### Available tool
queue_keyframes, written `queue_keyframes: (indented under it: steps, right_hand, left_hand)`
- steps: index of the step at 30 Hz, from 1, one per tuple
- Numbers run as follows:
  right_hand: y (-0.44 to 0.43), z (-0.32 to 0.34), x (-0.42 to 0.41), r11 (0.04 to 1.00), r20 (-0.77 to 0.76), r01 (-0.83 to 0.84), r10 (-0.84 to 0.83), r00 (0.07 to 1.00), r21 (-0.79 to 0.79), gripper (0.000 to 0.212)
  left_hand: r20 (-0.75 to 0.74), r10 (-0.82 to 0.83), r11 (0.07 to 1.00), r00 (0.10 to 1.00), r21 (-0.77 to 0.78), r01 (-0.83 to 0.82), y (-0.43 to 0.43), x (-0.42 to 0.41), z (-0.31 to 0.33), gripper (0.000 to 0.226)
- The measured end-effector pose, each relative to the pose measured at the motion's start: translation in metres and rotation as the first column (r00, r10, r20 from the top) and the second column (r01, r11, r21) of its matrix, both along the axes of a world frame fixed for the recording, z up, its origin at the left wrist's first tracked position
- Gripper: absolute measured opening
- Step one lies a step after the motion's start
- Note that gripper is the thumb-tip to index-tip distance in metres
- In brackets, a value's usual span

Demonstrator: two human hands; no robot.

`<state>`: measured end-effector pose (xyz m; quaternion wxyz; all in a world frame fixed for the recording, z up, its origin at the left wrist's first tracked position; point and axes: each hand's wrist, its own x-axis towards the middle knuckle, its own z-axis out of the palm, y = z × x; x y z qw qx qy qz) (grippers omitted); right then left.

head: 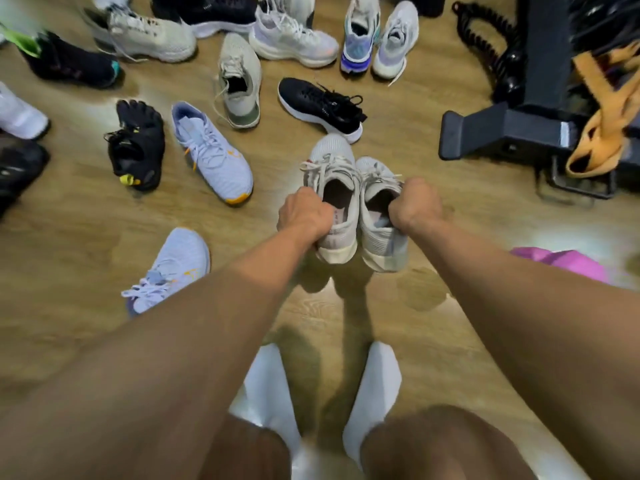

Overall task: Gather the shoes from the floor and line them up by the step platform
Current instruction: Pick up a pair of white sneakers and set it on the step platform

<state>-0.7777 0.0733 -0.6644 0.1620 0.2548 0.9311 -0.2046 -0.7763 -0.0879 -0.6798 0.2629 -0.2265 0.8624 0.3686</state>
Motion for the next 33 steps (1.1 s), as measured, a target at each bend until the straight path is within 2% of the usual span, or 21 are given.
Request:
queue_keyframes:
  steps: [4,6,10,14,17,20,24,29,33]
  right_hand:
    - [-0.026,0.131,0.018,0.998,-0.019,-0.055,0.055,0.998,-0.030,0.020]
    - [-0.041,0.207,0.020,0.984,-0.030,-0.174,0.174,0.984,-0.024,0.024]
    - [-0.070,0.350,0.023,0.894,-0.099,-0.447,0.447,0.889,0.025,0.033]
    - [-0.100,0.463,0.023,0.826,-0.161,-0.559,0.562,0.811,0.063,0.033]
    - [-0.128,0.526,0.024,0.788,-0.260,-0.609,0.608,0.750,0.085,0.031]
    - [-0.160,0.569,0.026,0.758,-0.350,-0.645,0.634,0.690,0.100,0.027]
    - [-0.209,0.608,0.029,0.712,-0.396,-0.695,0.669,0.628,0.101,0.027]
    - [-0.288,0.638,0.039,0.664,-0.419,-0.746,0.694,0.585,0.057,0.031]
    - [-0.364,0.652,0.057,0.618,-0.452,-0.786,0.702,0.550,0.005,0.029]
  left_hand:
    - [-0.063,-0.122,0.982,0.990,-0.156,0.111,-0.030,0.012,0.133,0.042]
    - [-0.082,-0.151,0.974,0.985,-0.184,0.134,-0.049,0.017,0.209,0.043]
    - [-0.107,-0.189,0.943,0.976,-0.298,0.150,-0.083,0.037,0.353,0.051]
    - [-0.165,-0.075,0.940,0.983,-0.341,0.015,-0.114,0.053,0.471,0.046]
    - [-0.256,0.025,0.922,0.966,-0.367,-0.121,-0.138,0.067,0.541,0.055]
    - [-0.319,0.098,0.893,0.943,-0.390,-0.224,-0.162,0.083,0.590,0.067]
    - [-0.381,0.228,0.854,0.896,-0.363,-0.372,-0.200,0.107,0.631,0.067]
    - [-0.443,0.393,0.764,0.806,-0.331,-0.554,-0.264,0.143,0.656,0.068]
    - [-0.427,0.514,0.711,0.744,-0.273,-0.648,-0.328,0.170,0.664,0.077]
